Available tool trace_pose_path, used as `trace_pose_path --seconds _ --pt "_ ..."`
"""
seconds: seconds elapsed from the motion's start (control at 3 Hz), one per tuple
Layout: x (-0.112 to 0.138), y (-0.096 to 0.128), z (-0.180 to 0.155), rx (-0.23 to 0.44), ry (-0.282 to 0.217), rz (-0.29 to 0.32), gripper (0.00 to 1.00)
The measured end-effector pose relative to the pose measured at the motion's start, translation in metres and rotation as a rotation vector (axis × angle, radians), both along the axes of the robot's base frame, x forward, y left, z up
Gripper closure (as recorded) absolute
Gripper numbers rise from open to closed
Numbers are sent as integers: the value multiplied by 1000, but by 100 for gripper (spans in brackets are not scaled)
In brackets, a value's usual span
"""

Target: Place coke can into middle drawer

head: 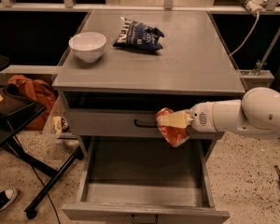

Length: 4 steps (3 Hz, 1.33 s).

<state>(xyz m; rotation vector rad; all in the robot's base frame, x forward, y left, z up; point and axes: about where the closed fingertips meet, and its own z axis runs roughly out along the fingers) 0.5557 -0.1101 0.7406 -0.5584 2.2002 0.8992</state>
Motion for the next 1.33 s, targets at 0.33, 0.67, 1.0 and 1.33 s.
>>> trace_pose_path --seconds 0.33,0.67,1.0,1.33 --pt "0 0 0 0 0 0 100" --pt "-20 -14 -36 60 73 -35 100" --pt "-51 -35 -109 143 204 -125 100" --pt "-64 -40 -178 187 301 -181 100"
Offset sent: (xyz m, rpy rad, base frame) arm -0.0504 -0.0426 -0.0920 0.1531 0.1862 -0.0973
